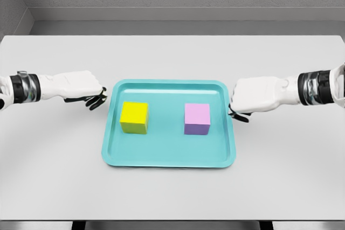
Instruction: Push two cubes
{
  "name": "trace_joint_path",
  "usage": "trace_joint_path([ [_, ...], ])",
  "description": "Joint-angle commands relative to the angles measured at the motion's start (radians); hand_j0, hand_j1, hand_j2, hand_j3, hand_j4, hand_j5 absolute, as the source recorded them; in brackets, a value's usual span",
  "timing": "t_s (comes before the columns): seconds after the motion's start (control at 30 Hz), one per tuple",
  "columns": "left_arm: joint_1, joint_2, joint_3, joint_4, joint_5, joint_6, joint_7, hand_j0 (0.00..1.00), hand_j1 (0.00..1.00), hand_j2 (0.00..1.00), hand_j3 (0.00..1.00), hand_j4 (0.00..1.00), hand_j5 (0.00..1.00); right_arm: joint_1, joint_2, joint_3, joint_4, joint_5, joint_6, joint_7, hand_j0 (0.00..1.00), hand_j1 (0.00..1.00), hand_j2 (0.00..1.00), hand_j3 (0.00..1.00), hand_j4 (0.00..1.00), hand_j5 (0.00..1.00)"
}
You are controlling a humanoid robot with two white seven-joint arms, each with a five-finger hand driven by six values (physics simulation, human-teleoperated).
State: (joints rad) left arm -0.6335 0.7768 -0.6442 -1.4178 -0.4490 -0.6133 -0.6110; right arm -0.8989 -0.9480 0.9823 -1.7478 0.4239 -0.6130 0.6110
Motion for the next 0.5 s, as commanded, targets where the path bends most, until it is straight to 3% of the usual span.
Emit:
trace_joint_path([
  [0.0, 0.0, 0.005, 0.0, -0.003, -0.06, 0.002, 0.0, 0.0, 0.0, 0.0, 0.0, 0.0, 0.0, 0.0, 0.014, 0.018, 0.011, 0.004, 0.002, 0.0, 0.14, 0.14, 0.14, 0.14, 0.14, 0.14],
  [0.07, 0.0, 0.015, -0.032, -0.052, -0.073, 0.002, 0.0, 0.0, 0.0, 0.0, 0.0, 0.0, 0.0, -0.002, 0.029, 0.018, 0.027, 0.024, 0.002, 0.0, 0.16, 0.16, 0.16, 0.16, 0.16, 0.16],
  [0.27, -0.003, 0.013, -0.106, -0.061, -0.111, 0.002, 0.0, 0.0, 0.0, 0.0, 0.0, 0.0, 0.0, -0.009, 0.048, 0.07, 0.028, 0.026, 0.002, 0.0, 0.16, 0.16, 0.16, 0.16, 0.16, 0.16],
  [0.47, -0.005, 0.013, -0.107, -0.061, -0.112, 0.002, 0.0, 0.0, 0.0, 0.0, 0.0, 0.0, 0.0, -0.017, 0.077, 0.085, 0.063, 0.032, 0.002, 0.0, 0.16, 0.16, 0.16, 0.16, 0.16, 0.16],
])
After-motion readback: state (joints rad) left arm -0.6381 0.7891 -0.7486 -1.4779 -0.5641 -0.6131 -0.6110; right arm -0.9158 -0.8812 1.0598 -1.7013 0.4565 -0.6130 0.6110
